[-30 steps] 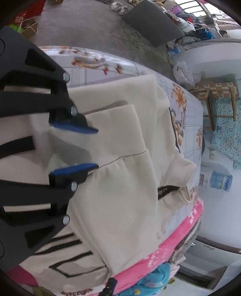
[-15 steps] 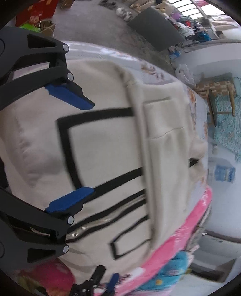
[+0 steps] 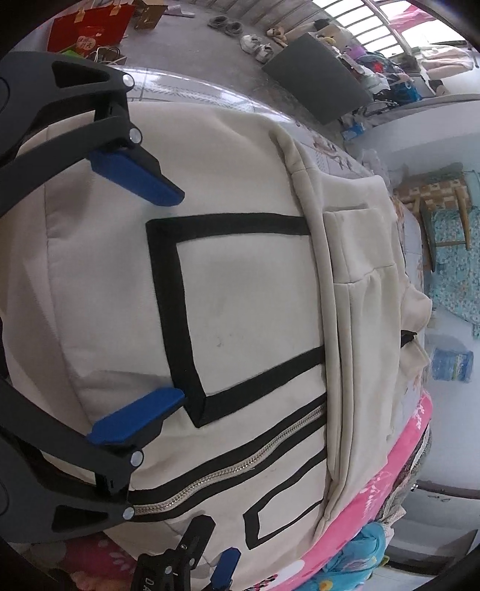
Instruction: Fold large clothes
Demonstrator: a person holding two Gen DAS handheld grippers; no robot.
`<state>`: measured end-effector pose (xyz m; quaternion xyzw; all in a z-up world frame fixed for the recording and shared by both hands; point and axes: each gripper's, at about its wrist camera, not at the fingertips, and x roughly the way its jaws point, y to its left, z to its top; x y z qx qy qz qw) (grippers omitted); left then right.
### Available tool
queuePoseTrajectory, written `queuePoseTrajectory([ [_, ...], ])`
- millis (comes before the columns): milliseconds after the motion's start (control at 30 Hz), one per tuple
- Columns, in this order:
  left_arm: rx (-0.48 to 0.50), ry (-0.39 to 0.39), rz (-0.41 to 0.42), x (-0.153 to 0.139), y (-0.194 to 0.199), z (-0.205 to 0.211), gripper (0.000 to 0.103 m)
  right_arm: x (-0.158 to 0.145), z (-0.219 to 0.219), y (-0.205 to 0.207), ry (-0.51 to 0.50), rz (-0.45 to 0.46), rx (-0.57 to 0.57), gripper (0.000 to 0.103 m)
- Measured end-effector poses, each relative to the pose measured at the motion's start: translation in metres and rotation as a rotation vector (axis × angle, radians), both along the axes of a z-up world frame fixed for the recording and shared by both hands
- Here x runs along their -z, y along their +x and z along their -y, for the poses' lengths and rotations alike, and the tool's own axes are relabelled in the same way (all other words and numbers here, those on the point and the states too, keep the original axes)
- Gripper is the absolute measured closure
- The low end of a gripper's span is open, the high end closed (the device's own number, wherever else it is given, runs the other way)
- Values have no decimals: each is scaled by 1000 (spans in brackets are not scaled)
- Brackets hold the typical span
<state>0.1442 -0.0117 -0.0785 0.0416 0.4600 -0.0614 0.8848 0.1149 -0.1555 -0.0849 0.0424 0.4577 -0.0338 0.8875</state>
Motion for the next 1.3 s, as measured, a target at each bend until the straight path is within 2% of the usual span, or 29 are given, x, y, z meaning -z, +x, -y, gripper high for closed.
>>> queuePoseTrajectory([
  [367, -14, -4, -9, -1, 1, 0, 8, 2, 1, 1, 2, -19, 26, 6],
  [800, -12, 4, -4, 0, 1, -1, 7, 5, 0, -5, -14, 34, 35, 6],
  [1033, -14, -2, 3, -2, -3, -2, 8, 5, -1, -5, -16, 34, 41, 6],
  [1300, 15, -95, 90, -22, -39, -20, 8, 5, -1, -4, -17, 36, 42, 6],
])
